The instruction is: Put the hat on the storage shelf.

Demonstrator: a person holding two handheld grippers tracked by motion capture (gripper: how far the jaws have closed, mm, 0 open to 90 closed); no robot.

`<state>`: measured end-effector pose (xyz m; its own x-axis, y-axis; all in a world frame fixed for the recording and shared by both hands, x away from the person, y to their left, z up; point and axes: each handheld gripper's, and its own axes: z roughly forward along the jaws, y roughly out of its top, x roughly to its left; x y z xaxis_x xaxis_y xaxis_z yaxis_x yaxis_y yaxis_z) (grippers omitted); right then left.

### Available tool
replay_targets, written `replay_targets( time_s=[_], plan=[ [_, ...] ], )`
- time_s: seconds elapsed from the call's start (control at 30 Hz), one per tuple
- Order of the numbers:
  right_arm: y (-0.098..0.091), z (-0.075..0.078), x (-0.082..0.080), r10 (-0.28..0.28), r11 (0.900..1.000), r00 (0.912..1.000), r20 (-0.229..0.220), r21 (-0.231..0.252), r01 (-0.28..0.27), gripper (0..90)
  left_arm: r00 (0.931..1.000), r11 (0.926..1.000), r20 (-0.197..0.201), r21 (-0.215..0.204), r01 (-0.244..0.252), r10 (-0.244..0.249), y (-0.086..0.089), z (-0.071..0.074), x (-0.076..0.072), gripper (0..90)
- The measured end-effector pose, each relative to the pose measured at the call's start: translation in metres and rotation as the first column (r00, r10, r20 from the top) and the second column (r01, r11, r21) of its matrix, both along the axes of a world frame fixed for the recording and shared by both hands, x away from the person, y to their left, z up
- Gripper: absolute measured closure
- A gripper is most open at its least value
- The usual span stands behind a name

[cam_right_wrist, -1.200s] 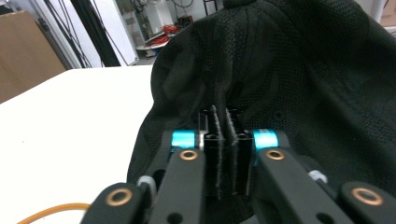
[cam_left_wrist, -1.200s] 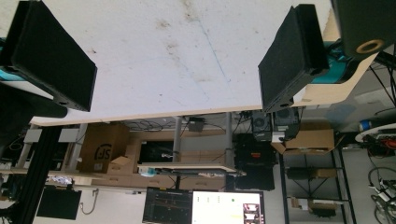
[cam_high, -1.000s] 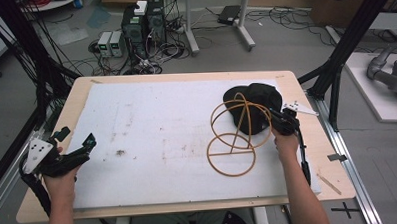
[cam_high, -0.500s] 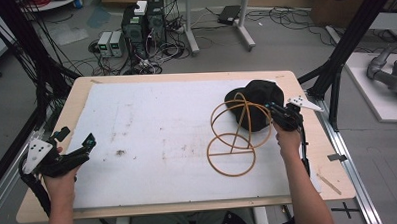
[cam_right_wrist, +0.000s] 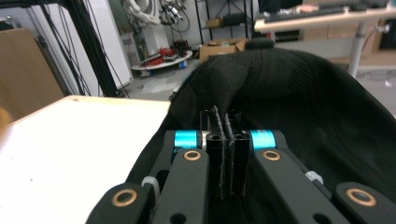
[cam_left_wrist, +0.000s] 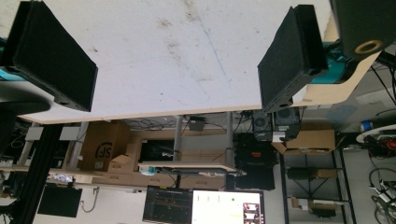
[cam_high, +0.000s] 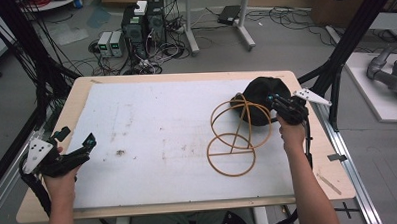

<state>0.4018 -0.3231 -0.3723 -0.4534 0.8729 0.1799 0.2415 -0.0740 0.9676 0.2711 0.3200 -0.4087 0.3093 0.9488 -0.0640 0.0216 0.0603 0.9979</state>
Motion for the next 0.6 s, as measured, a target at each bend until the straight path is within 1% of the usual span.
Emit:
replay_targets(
  time_s=[0.07, 0.1, 0.2, 0.27, 0.37, 0.5, 0.6],
  plan=[
    [0.002, 0.010, 0.000, 0.002, 0.9999, 0.9996, 0.028, -0.016, -0.001, 89.6, 1.0000, 1.0000, 0.001, 0.001, -0.001, 0.001, 0.000, 0.000, 0.000, 12.2],
    [0.003, 0.014, -0.001, 0.002, 0.9998, 0.9994, 0.036, -0.019, -0.001, 89.6, 1.0000, 1.0000, 0.002, 0.002, -0.001, 0.001, 0.000, 0.000, 0.000, 12.2],
    [0.004, 0.025, -0.004, 0.007, 0.9998, 0.9979, 0.064, -0.018, -0.006, 89.6, 1.0000, 1.0000, 0.001, 0.000, 0.000, 0.000, 0.001, 0.000, 0.000, 12.2],
    [0.004, 0.030, -0.005, 0.009, 0.9996, 0.9965, 0.083, -0.027, -0.007, 89.6, 1.0000, 1.0000, 0.001, -0.002, 0.000, 0.000, 0.001, 0.000, 0.000, 12.2],
    [0.004, 0.038, -0.007, 0.012, 0.9994, 0.9956, 0.093, -0.033, -0.009, 89.5, 1.0000, 1.0000, 0.002, -0.001, 0.002, -0.002, 0.001, 0.001, 0.000, 12.2],
    [0.002, 0.048, -0.008, 0.006, 0.9997, 0.9948, 0.102, -0.023, -0.004, 89.6, 1.0000, 1.0000, 0.005, -0.008, 0.000, 0.000, 0.000, 0.001, 0.000, 12.2],
    [0.001, 0.056, -0.008, 0.001, 0.9997, 0.9935, 0.113, -0.026, 0.002, 89.6, 1.0000, 1.0000, 0.003, -0.007, 0.000, 0.000, 0.001, 0.001, 0.000, 12.2]
  ],
)
